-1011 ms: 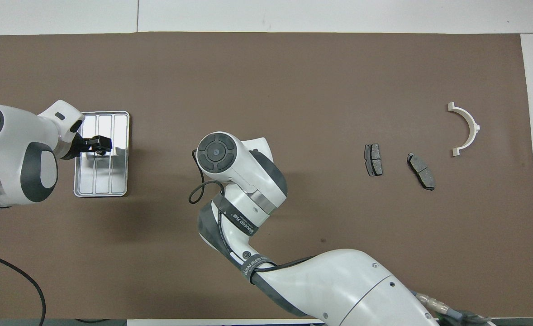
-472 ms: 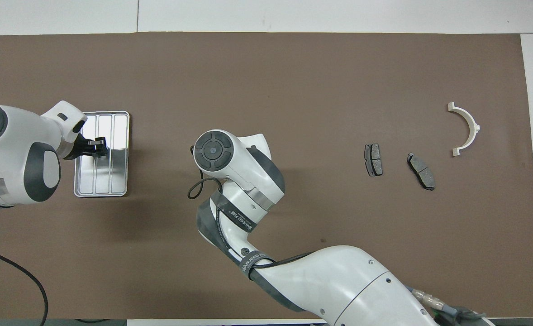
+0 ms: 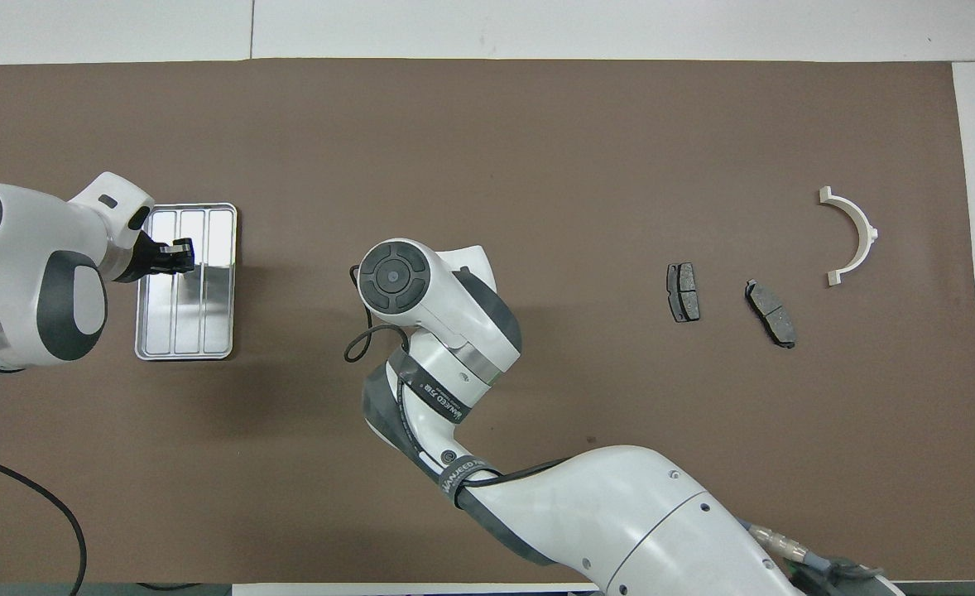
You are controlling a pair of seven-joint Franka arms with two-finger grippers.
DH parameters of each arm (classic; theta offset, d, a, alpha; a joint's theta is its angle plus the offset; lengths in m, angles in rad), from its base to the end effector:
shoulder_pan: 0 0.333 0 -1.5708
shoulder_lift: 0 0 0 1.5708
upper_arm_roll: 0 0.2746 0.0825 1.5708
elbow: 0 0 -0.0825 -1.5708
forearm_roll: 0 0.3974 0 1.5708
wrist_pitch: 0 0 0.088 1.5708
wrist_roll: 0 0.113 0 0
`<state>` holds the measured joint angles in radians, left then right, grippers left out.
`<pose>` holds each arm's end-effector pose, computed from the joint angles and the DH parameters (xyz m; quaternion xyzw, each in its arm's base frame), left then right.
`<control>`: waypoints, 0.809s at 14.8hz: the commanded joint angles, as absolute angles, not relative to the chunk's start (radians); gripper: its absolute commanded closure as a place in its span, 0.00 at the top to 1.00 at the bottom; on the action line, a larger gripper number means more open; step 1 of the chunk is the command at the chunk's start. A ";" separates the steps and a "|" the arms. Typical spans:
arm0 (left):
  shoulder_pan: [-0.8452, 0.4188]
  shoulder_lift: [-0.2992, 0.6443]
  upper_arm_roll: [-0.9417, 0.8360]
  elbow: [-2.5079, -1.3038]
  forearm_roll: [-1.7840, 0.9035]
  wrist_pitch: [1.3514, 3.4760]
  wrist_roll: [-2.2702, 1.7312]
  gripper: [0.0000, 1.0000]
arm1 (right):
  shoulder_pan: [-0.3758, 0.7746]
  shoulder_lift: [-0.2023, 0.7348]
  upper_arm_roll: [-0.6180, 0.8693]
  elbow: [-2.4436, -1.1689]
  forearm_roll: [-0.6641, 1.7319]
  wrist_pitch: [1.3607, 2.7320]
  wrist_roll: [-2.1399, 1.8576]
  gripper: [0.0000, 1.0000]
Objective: Place bearing gear from tray to pile
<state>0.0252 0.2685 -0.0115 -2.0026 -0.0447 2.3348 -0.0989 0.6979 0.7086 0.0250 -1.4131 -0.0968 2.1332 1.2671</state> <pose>0.6044 0.0074 0.2757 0.9968 0.0714 0.0310 0.0195 0.5392 0.4658 0.2383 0.9685 -0.2469 0.0309 0.0130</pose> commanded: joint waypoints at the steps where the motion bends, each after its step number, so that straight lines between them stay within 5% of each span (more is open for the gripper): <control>1: 0.029 0.268 -0.011 -1.829 -0.058 2.131 -0.106 0.00 | 0.683 0.706 0.032 -1.420 -0.097 2.128 1.296 0.33; 2: 0.031 0.268 -0.011 -1.810 -0.060 2.119 -0.106 0.00 | 0.680 0.706 0.032 -1.420 -0.097 2.129 1.296 0.00; 7: 0.020 0.267 -0.012 -1.810 -0.060 2.120 -0.133 0.00 | 0.669 0.700 0.023 -1.404 -0.115 2.051 1.284 0.00; 12: -0.065 0.262 -0.011 -1.815 -0.058 2.111 -0.240 0.00 | 0.441 0.574 0.043 -1.338 -0.091 1.832 0.846 0.00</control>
